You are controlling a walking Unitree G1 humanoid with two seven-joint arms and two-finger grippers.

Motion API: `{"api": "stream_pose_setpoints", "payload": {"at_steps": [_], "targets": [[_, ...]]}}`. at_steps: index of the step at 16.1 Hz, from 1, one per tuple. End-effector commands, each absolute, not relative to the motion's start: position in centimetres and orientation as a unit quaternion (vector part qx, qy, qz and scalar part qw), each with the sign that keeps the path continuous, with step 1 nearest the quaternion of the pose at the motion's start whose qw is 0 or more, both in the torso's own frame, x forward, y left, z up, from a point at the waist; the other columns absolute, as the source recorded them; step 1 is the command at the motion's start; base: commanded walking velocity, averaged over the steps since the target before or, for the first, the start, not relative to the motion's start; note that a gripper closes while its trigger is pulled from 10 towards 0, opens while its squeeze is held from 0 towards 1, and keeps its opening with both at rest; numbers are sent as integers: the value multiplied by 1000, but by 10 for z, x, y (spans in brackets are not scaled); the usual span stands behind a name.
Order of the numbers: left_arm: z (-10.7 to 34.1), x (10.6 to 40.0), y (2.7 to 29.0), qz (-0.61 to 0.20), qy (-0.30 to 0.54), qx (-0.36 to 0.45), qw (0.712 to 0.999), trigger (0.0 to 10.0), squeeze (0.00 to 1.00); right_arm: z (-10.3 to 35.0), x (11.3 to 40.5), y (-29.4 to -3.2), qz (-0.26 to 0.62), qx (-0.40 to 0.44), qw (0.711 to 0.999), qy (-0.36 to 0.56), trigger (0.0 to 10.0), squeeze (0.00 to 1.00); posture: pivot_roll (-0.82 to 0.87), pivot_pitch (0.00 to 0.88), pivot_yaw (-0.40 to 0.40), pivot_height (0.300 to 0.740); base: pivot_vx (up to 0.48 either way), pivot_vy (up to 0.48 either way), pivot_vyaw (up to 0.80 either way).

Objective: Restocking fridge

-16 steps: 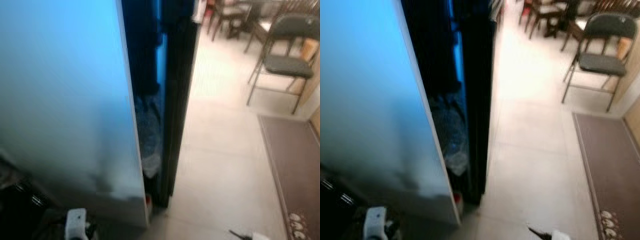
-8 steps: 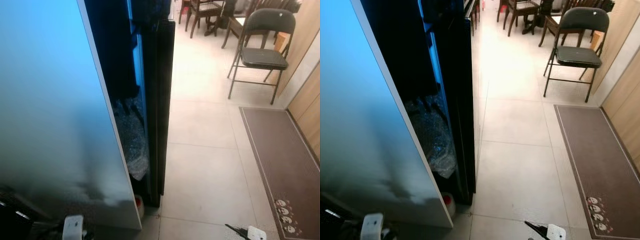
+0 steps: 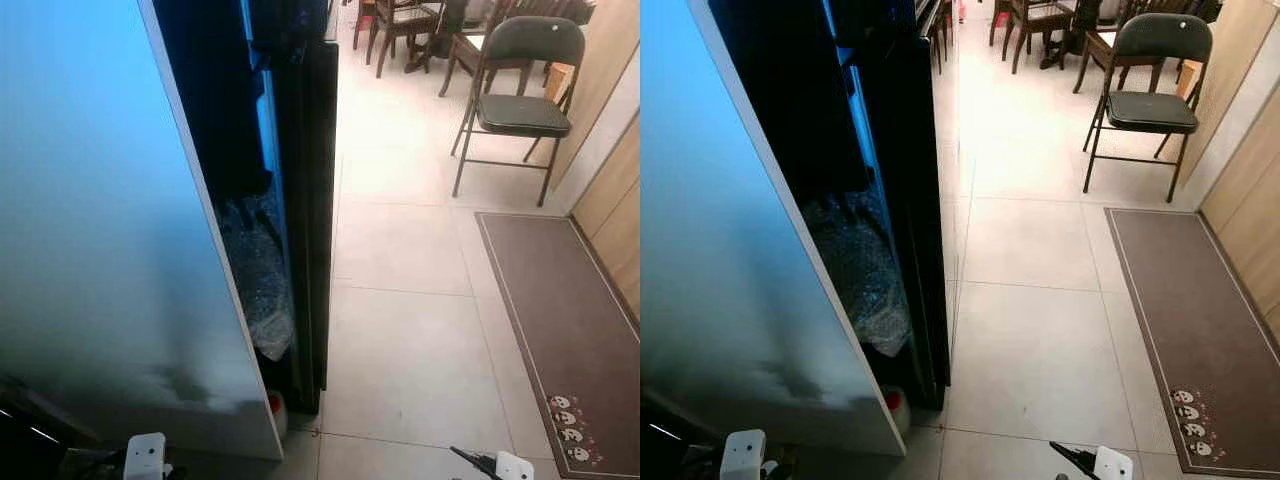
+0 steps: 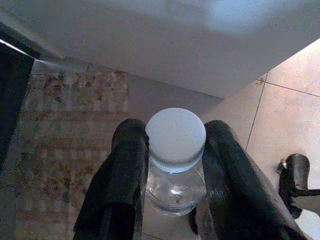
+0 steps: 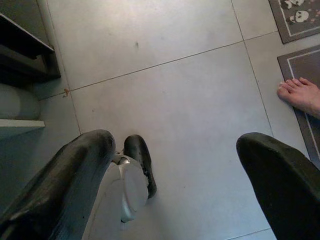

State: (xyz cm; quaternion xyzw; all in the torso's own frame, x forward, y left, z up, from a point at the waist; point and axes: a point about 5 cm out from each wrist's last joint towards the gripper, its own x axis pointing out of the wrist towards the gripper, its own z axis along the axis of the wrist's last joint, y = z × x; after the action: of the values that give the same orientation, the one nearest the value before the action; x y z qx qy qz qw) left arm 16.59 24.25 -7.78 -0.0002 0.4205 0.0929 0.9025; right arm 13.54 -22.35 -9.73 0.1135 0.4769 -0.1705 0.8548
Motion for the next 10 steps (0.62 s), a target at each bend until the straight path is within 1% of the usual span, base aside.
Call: {"api": "stream_pose_setpoints", "payload": {"at_steps": [1, 8, 10], "targets": [[-79, 164, 244, 96, 429, 2, 898, 10000, 0, -98, 133, -224, -169, 112, 854, 479, 10000, 0, -6, 0, 26, 740, 0, 0, 0], [-78, 167, 243, 95, 424, 3, 901, 10000, 0, -98, 133, -224, -168, 110, 853, 482, 10000, 0, -6, 0, 28, 740, 0, 0, 0], [-77, 168, 242, 93, 421, 4, 902, 10000, 0, -98, 133, -224, -168, 111, 852, 482, 10000, 0, -7, 0, 29, 740, 0, 244, 0]]}}
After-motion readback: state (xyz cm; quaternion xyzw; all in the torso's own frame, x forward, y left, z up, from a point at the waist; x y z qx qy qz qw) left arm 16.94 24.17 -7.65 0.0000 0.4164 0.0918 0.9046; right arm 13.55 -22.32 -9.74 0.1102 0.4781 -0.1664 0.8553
